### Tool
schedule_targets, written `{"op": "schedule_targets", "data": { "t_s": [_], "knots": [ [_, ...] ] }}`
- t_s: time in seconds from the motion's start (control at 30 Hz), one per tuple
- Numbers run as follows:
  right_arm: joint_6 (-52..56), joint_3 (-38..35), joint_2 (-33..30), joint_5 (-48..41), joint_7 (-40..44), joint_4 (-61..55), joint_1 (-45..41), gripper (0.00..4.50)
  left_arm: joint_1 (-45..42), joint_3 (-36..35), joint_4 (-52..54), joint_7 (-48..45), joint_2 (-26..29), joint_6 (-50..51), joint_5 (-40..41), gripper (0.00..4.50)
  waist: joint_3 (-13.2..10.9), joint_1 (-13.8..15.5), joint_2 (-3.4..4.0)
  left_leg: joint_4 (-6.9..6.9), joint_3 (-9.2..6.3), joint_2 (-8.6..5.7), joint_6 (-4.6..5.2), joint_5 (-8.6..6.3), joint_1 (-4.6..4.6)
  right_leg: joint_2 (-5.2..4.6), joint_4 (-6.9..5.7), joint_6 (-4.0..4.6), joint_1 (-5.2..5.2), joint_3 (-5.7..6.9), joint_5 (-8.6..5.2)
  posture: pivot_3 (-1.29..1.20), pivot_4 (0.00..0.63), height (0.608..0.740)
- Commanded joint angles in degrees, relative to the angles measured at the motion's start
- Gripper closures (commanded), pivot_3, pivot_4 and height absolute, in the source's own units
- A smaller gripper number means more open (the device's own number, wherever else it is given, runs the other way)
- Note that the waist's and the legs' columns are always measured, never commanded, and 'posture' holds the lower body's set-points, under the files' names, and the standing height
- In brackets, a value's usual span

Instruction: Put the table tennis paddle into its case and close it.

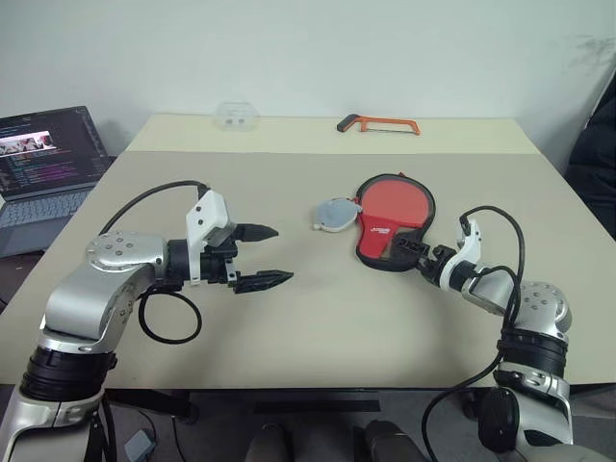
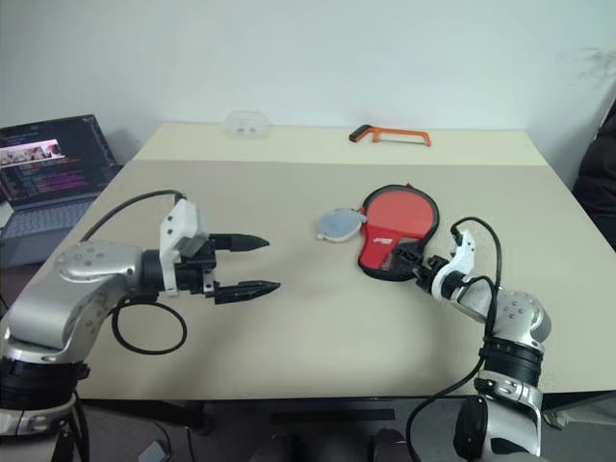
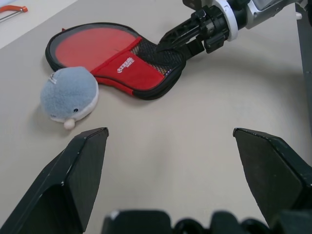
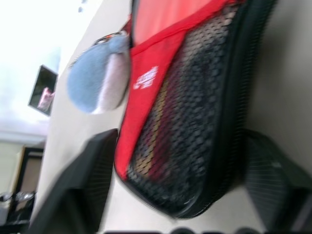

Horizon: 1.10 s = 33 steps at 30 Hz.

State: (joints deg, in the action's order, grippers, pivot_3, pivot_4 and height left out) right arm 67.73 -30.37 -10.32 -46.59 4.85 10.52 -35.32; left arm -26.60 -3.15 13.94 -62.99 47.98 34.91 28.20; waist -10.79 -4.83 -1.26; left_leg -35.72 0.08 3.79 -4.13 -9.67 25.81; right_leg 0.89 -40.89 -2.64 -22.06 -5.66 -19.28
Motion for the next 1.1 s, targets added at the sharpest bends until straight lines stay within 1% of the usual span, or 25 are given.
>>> {"op": "schedule_targets", "data": {
  "t_s": [0.03,0.17,0.27,0.43,0.57,0.73,0.9,1.1],
  "knots": [
    [-1.86,0.91,0.45,0.53,-0.03,1.02,-0.56,2.08,-0.2,-0.9,2.1,0.33,0.78,-0.67,0.43,0.0,0.0,-0.02,0.0,0.0,0.0,0.0,0.0,0.0,-0.01,0.0,0.0,0.0,0.0,-0.01,0.0,0.0,0.15,0.74],
    [-2.63,1.89,0.58,1.06,0.36,1.96,-0.62,3.53,0.19,-1.21,2.05,0.24,1.01,-0.9,0.4,0.0,0.01,-0.1,-0.01,0.02,0.01,0.0,0.0,0.0,0.0,0.01,-0.01,0.0,-0.02,-0.01,0.0,0.0,0.15,0.74],
    [-2.95,2.69,0.78,1.19,0.63,2.5,-0.92,4.46,0.42,-1.32,2.07,0.28,1.11,-1.1,0.31,0.0,0.1,-0.17,-0.17,0.0,0.0,0.01,0.0,0.0,-0.03,0.01,0.0,0.0,0.01,-0.02,0.0,0.0,0.15,0.74],
    [-1.7,4.51,1.58,0.48,1.21,2.44,-1.11,4.49,1.15,-1.57,2.11,0.46,1.23,-1.46,0.14,0.0,0.11,-0.2,-0.18,-0.02,-0.01,0.02,0.06,0.04,-0.06,0.02,-0.01,0.0,0.03,-0.03,0.01,0.0,0.15,0.74],
    [3.75,7.13,1.78,-1.64,3.61,0.22,0.28,4.49,2.16,-2.18,2.37,0.41,1.89,-1.47,0.12,0.0,0.11,-0.36,-0.18,0.03,0.0,0.03,0.06,0.04,-0.06,0.04,0.0,0.01,0.0,-0.06,0.0,0.0,0.15,0.74],
    [10.3,10.85,-0.52,-4.2,9.65,-4.4,2.34,4.49,3.68,-3.6,3.05,0.3,3.78,-0.92,0.65,0.0,0.11,-0.36,-0.18,0.39,0.01,0.05,0.06,0.04,-0.06,0.06,0.02,0.11,-0.16,-0.06,-0.04,0.0,0.15,0.74],
    [16.11,15.01,-4.35,-8.39,16.88,-11.96,7.1,4.49,4.85,-5.01,3.23,-0.12,5.73,-0.52,1.04,0.0,0.11,-0.27,-0.18,0.67,0.01,0.04,0.05,0.04,-0.07,0.05,0.07,0.31,-0.21,0.03,-0.17,0.0,0.15,0.74],
    [19.55,18.23,-7.07,-11.29,21.45,-19.35,11.31,4.49,5.66,-5.85,3.19,-0.5,7.22,-0.24,1.42,0.0,0.11,-0.23,-0.19,0.74,-0.01,0.04,0.05,0.04,-0.07,0.04,0.09,0.39,-0.21,0.07,-0.22,0.0,0.15,0.74]
  ]
}}
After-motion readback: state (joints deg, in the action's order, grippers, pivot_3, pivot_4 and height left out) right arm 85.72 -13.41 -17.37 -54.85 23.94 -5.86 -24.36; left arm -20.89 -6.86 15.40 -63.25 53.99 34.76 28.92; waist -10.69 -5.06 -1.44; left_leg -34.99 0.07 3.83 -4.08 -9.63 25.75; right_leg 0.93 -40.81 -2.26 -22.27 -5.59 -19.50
